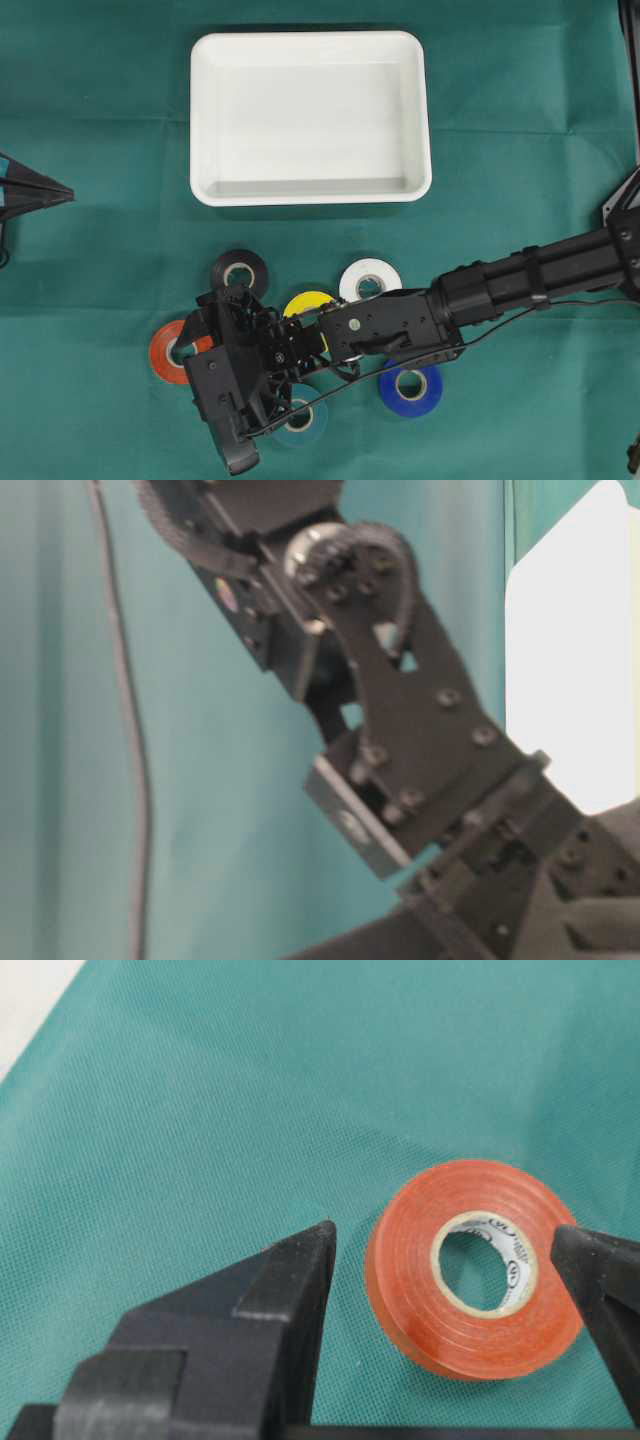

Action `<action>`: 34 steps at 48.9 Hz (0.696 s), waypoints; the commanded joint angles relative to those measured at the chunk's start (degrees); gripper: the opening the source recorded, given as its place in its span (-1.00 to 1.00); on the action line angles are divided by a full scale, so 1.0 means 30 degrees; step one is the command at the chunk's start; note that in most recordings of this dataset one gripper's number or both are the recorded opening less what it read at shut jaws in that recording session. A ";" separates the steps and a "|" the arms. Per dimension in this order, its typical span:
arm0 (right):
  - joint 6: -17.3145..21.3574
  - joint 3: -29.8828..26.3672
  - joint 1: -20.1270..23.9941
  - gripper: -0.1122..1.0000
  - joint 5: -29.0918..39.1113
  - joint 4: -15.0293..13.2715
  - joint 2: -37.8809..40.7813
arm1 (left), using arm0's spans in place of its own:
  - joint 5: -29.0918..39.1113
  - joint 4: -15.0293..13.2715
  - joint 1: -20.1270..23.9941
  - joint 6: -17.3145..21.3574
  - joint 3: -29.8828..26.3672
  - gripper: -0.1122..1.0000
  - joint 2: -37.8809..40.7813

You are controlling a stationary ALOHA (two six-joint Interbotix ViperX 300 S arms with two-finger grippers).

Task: Put the tape into the white case with the right arm.
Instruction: 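Move the right gripper over the red tape roll, then close the right gripper on the red tape roll and lift it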

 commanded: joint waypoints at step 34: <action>0.1201 -0.2109 0.0176 0.55 0.0029 -0.0029 0.1992 | -0.0117 -0.0029 0.0059 -0.0059 -0.0146 -0.79 0.0146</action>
